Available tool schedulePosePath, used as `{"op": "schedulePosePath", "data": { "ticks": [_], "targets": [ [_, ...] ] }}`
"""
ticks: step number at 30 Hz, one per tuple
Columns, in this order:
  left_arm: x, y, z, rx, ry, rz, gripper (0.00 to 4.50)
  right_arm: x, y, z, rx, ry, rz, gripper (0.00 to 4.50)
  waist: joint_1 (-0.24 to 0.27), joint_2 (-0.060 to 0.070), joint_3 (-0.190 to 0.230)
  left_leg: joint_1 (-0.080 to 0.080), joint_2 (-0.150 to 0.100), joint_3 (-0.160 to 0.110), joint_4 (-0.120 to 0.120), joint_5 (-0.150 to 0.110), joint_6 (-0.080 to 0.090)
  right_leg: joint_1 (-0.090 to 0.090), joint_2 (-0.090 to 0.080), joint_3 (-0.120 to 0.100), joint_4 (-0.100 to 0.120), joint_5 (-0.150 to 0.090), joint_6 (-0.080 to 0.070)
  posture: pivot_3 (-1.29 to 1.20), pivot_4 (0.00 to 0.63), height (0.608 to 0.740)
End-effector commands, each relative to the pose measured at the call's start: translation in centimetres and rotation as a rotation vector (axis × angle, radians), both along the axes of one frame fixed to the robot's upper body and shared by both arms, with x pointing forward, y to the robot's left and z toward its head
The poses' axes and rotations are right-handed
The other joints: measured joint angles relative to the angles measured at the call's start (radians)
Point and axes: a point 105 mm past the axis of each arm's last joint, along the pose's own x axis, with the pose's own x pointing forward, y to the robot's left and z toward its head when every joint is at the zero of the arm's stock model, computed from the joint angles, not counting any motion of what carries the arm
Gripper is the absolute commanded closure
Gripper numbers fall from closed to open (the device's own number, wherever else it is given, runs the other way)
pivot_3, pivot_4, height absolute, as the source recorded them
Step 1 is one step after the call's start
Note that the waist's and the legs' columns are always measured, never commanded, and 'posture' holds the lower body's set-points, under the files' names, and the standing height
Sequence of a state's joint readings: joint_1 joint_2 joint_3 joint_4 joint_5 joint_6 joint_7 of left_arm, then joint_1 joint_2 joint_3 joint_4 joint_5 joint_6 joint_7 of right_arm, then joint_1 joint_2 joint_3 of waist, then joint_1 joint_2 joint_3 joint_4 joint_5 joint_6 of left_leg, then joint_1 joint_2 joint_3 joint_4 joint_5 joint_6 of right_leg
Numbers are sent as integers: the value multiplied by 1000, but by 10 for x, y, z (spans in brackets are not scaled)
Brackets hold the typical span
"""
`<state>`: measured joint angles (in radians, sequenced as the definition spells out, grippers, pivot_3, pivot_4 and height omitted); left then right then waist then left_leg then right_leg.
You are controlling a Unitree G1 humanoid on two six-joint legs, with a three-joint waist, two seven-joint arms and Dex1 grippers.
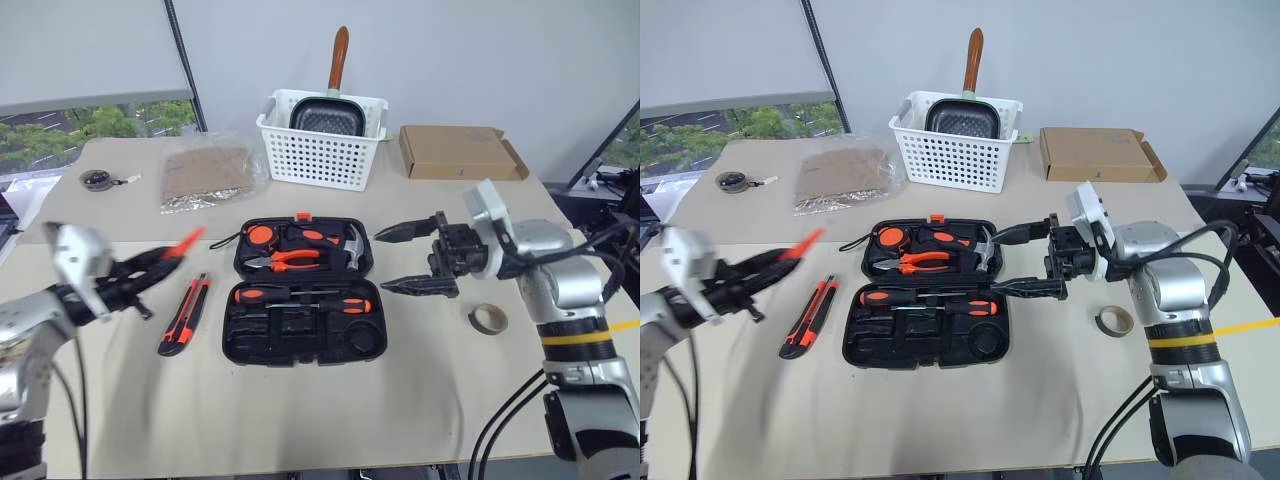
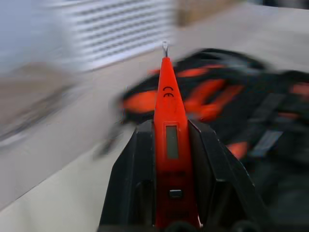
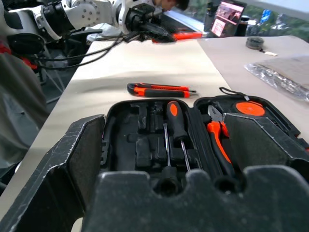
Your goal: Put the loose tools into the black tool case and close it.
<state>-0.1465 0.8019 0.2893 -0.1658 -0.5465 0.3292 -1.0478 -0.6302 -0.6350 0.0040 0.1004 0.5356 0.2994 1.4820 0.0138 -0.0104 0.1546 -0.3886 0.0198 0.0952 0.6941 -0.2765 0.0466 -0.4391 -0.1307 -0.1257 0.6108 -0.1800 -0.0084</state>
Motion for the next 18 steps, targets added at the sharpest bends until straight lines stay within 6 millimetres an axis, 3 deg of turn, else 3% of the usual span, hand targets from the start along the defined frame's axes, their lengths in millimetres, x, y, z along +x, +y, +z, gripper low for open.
{"op": "schedulePosePath", "data": {
  "ticks": [1, 4, 8, 18],
  "targets": [
    [-9, -40, -15, 202, 13, -273, 4009, -7, -3, 11, 43, -73, -2, 0, -2, 0, 0, 0, 0, 0, 0, 2, 3, 0, 1, 0, 0, 0, 0, 0, 150, 700],
    [-6, -54, -38, 355, 38, -418, 4009, -9, -5, 10, 49, -75, -16, 0, -2, 0, 0, 1, 0, 1, -1, 2, 3, 0, 2, 1, 0, 0, 0, 0, 150, 700],
    [4, -58, -49, 456, 56, -502, 4009, -11, -9, 10, 46, -86, -42, 0, -3, 0, 0, 1, 1, 1, 0, -2, 9, -1, 3, 1, 0, -4, 7, 0, 150, 700],
    [20, -65, -62, 562, 96, -518, 4009, -17, -14, 8, 52, -96, -85, 0, -1, 0, 0, 0, 1, 1, 1, -2, 11, 0, 3, 2, 1, -4, 7, 0, 150, 700]
  ]
}}
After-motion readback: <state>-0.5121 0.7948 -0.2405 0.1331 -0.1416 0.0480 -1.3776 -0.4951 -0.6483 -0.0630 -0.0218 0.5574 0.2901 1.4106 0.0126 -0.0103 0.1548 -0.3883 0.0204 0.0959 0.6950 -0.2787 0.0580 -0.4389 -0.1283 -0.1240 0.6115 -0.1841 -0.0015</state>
